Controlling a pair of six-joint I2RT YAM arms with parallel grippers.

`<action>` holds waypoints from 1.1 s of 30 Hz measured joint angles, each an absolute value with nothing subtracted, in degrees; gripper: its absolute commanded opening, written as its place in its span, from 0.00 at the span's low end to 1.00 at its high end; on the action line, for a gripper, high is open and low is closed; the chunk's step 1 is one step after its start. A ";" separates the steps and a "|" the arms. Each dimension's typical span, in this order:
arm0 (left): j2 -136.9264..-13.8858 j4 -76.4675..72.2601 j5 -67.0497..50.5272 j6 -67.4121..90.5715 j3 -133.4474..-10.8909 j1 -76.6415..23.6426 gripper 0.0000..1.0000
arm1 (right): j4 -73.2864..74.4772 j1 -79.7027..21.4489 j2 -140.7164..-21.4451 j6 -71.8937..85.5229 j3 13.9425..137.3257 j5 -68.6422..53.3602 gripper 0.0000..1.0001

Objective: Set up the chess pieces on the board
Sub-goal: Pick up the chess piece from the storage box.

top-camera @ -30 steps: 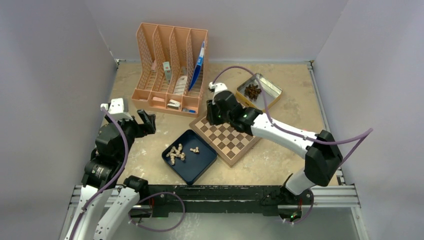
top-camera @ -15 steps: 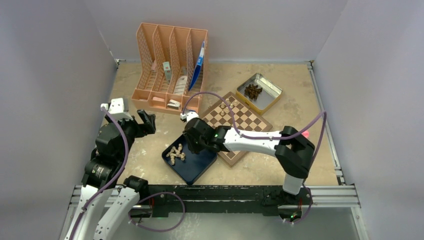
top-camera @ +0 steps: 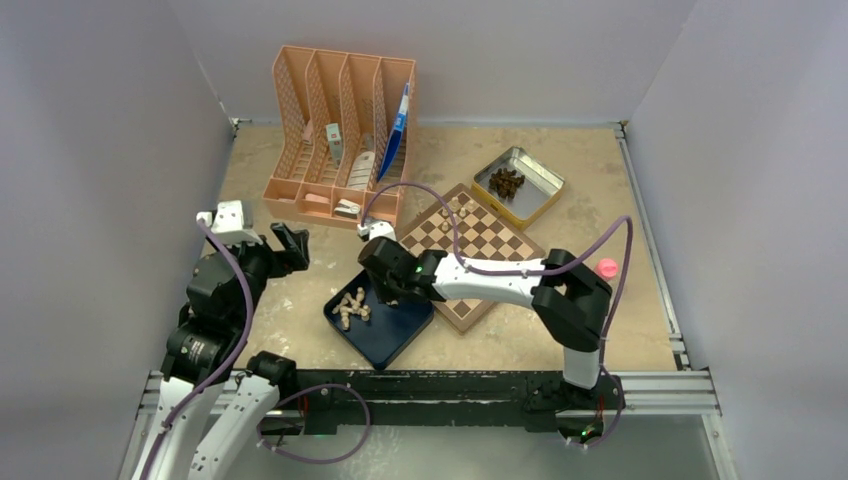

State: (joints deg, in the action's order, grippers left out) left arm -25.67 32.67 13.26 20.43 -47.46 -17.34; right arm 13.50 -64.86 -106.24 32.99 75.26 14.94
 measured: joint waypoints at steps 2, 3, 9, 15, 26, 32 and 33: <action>-25.71 32.67 13.26 20.43 -47.46 -17.34 0.83 | 13.47 -65.17 -107.59 32.03 76.09 15.46 0.31; -25.71 32.67 13.26 20.43 -47.46 -17.34 0.83 | 13.47 -65.25 -108.07 31.64 76.18 15.53 0.31; -25.10 32.67 13.30 20.43 -47.35 -17.34 0.83 | 13.89 -65.63 -110.61 28.21 77.30 15.55 0.32; -24.93 32.67 13.30 20.43 -47.35 -17.34 0.83 | 14.02 -65.63 -111.50 25.12 78.81 15.57 0.32; -24.10 32.69 13.30 20.45 -47.35 -17.34 0.83 | 14.33 -65.63 -114.61 21.23 79.94 15.53 0.34; -24.12 32.69 13.30 20.45 -47.35 -17.34 0.83 | 15.11 -65.63 -116.62 19.55 80.88 15.35 0.31; -24.12 32.69 13.30 20.45 -47.35 -17.34 0.83 | 15.11 -65.63 -116.88 19.29 81.36 15.31 0.30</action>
